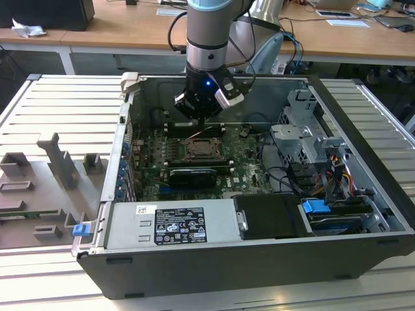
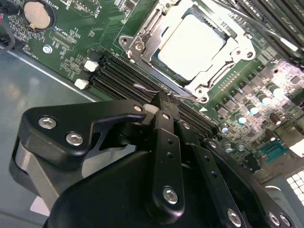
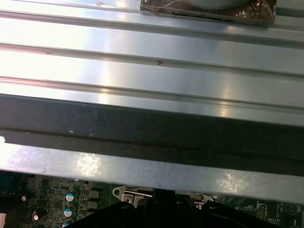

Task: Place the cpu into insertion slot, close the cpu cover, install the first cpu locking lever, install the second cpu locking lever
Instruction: 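Install the first cpu locking lever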

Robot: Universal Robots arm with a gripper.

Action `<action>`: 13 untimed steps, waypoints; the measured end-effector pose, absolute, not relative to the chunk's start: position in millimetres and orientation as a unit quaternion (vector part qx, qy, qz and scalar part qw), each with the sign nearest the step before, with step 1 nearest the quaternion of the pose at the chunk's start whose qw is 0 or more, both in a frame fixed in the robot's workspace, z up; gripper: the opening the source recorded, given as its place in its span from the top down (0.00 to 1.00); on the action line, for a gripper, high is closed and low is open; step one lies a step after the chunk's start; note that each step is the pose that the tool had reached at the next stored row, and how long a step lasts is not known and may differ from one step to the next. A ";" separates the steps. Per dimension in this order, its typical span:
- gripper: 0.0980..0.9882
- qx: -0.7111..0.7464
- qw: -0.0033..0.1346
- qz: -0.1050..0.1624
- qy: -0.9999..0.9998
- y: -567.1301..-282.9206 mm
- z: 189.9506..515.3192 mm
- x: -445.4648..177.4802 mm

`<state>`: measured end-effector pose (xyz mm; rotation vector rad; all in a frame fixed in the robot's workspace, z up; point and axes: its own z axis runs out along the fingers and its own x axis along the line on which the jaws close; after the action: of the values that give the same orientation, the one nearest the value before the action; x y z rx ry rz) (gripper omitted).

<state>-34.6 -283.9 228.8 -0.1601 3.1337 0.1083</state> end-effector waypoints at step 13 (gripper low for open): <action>0.99 -0.051 0.001 0.037 0.998 -283.9 225.8 -34.5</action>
<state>-34.5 -283.9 225.8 -0.1601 3.1331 0.1170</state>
